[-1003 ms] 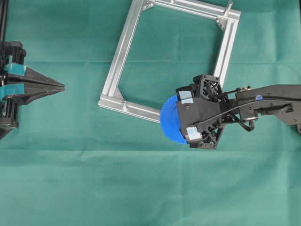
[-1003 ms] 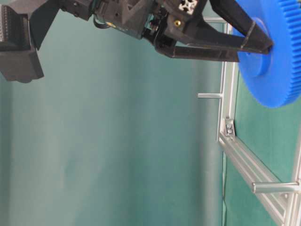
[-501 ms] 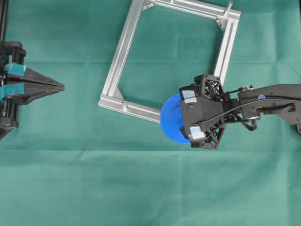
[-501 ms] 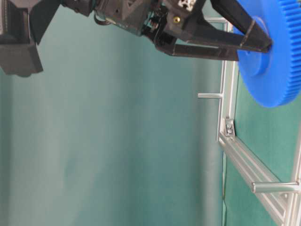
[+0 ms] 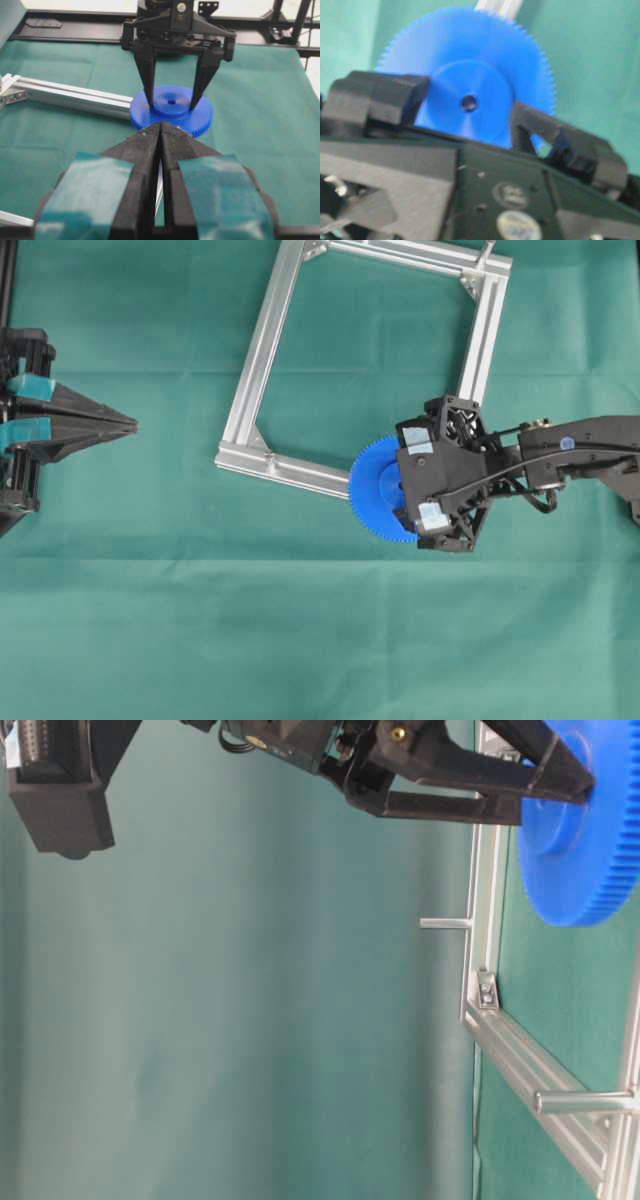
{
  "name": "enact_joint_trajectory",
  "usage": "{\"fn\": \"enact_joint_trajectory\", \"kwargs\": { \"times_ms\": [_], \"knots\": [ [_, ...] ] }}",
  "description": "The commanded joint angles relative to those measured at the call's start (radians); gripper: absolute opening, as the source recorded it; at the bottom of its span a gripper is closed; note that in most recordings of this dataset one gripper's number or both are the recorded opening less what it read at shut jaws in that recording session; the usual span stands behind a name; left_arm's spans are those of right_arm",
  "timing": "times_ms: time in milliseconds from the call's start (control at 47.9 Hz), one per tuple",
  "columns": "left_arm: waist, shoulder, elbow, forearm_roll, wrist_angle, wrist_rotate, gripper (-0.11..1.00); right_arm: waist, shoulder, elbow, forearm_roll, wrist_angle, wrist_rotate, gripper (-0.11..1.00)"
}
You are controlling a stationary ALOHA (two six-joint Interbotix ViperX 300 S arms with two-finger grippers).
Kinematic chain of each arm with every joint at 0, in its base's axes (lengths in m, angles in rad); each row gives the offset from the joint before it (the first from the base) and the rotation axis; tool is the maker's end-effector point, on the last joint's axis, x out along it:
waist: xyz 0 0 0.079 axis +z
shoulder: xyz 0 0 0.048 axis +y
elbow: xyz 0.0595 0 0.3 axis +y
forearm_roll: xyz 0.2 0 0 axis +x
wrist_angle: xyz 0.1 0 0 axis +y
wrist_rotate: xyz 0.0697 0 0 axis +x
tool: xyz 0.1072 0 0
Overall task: Find the location of the shaft and insert the gear.
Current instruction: 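Adjust the gear position until the shaft tip enters the bore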
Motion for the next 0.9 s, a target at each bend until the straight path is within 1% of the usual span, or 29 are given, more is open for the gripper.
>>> {"fn": "enact_joint_trajectory", "kwargs": {
  "times_ms": [0,522,877],
  "knots": [
    [0.002,0.005,-0.029,-0.002,-0.005,0.002,0.01,-0.021,-0.025,-0.009,-0.009,-0.014,-0.002,0.7],
    [0.002,0.005,-0.029,-0.002,-0.003,0.0,0.01,-0.02,-0.025,-0.005,-0.008,-0.074,0.0,0.7],
    [0.002,0.005,-0.029,-0.002,-0.005,0.002,0.01,-0.02,0.003,-0.014,-0.008,-0.104,-0.003,0.7]
  ]
}}
